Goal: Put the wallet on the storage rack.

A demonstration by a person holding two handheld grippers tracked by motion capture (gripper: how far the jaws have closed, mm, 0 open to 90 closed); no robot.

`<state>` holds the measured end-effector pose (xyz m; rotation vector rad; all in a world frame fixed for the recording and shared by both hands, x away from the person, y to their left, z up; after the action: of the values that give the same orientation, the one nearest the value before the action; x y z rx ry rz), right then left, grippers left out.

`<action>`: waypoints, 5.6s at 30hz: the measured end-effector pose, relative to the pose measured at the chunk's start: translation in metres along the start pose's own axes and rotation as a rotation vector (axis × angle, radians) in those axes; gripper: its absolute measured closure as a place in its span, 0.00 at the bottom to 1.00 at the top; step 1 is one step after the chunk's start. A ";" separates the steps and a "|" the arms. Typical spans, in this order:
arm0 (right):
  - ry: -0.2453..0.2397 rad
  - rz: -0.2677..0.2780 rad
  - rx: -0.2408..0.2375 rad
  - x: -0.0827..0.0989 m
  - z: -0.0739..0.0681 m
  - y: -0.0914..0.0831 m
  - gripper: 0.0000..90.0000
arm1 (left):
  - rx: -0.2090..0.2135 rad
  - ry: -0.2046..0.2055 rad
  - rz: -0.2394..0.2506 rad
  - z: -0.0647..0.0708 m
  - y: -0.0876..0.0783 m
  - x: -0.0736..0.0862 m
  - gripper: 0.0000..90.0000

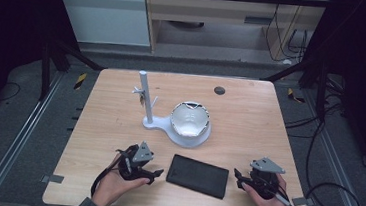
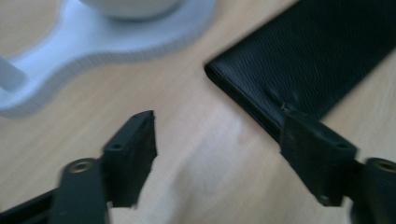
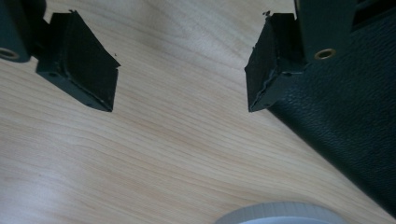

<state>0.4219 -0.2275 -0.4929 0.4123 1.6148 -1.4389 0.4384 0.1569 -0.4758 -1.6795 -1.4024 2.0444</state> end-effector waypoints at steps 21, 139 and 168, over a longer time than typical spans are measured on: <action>-0.049 0.023 -0.025 -0.002 -0.004 -0.002 0.44 | 0.111 0.083 -0.136 0.025 0.019 0.003 1.00; -0.402 0.121 -0.202 -0.072 -0.067 -0.011 0.92 | 0.130 0.006 0.099 -0.005 0.002 -0.069 0.12; -0.350 0.240 -0.247 -0.085 -0.061 -0.024 0.93 | 0.254 -0.010 0.060 -0.017 0.028 -0.083 0.49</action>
<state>0.4251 -0.1516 -0.4172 0.1895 1.3838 -1.0490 0.4945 0.0988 -0.4373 -1.6229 -1.0537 2.1588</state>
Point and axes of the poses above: each handheld gripper's, and its own axes: y roughly forward along the jaws, x roughly out of its underside, z roughly to its right, the point moved 1 cm from there along y, roughly forward along the jaws, and after that the axes turned 1 degree about x, right-handed, at the moved point
